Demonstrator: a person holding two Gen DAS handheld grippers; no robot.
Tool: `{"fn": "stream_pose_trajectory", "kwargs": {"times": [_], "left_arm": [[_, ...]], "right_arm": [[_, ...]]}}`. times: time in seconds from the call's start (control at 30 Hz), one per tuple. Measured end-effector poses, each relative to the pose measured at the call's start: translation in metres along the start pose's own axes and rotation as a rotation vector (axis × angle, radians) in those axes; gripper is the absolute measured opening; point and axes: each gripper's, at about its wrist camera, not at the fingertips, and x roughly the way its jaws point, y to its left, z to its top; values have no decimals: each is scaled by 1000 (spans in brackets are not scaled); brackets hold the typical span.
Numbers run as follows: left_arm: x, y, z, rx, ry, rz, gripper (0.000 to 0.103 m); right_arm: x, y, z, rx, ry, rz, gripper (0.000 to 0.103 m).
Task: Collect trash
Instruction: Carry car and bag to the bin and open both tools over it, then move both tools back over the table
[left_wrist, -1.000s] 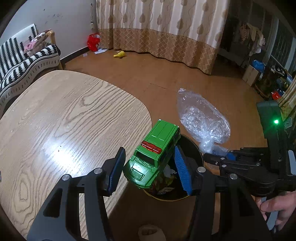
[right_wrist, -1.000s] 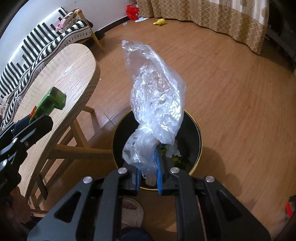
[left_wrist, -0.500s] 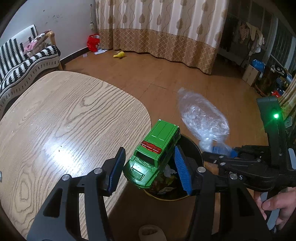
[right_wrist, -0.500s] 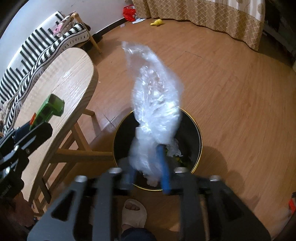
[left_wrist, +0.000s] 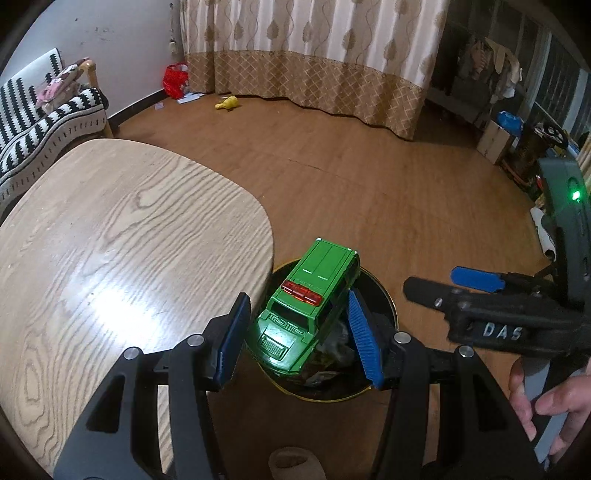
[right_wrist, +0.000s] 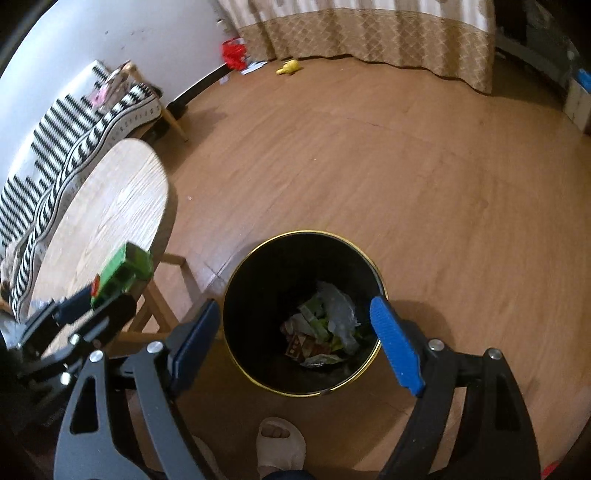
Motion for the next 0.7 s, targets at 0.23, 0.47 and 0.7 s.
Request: {"fn": "stream_pose_trajectory", "kwargs": {"times": [0.23, 0.47, 0.7], "left_arm": [[12, -1, 4, -2, 7, -27, 53], [16, 0, 4, 14, -14, -8, 84], [8, 4, 5, 6, -27, -8, 89]], "right_arm": [[-2, -9, 0, 30, -4, -6, 84], [-7, -18, 3, 69, -27, -7, 86], [-8, -16, 2, 56, -27, 4, 86]]}}
